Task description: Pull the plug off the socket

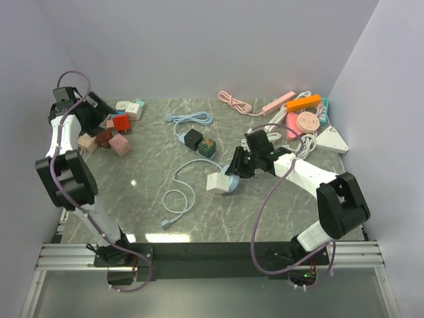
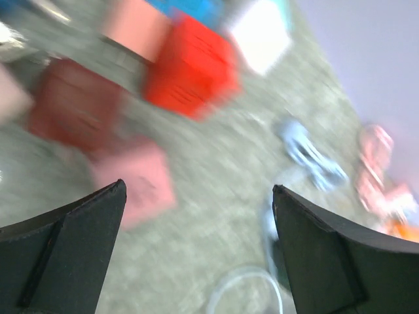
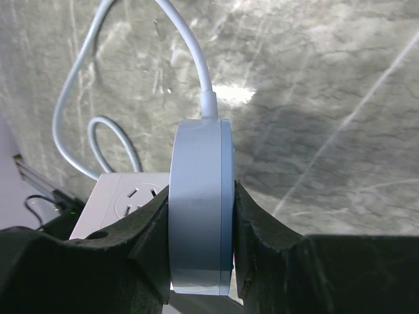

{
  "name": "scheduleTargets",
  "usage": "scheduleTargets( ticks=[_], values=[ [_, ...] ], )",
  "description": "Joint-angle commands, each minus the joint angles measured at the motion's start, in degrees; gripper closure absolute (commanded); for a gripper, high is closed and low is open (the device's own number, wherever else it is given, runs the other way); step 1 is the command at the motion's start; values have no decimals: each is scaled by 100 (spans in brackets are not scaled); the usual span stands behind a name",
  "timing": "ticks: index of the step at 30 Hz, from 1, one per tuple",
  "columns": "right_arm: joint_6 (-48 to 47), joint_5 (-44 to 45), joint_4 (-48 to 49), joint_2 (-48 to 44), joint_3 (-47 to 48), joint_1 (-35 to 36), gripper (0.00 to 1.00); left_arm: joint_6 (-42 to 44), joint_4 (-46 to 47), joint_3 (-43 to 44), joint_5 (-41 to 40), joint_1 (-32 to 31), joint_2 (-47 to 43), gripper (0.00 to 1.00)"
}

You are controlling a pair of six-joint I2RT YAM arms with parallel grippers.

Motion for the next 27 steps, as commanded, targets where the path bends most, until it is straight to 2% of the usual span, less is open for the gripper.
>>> scheduleTargets(
  ticks=[1,3,6,8,13,17,22,27],
  values=[
    [354,-325,226,106,420,49,100,144,283,-576,1099,-493,-988,1],
    [442,-404,261,167,464,40,100,372,98,-1066,1529,-845,-1374,1],
    [566,-676,200,387,692,31,100,830,-33,-1760,2214,-1670,-1788,1],
    [636,-878,156,545,859,31,100,936,19,-2123,2357,-2356,-2129,1],
    [742,-976,165,660,1061,31,100,366,1002,-3292,2508,-3524,-2799,1],
    [759,-1002,182,678,1080,40,100,-100,1811,-3846,2647,-3869,-3028,1],
    [751,-985,156,634,1062,84,100,-110,1979,-3707,2473,-4536,-2809,0],
    [768,-967,165,599,1080,145,100,92,1575,-3285,1638,-5152,-2422,1]
  ],
)
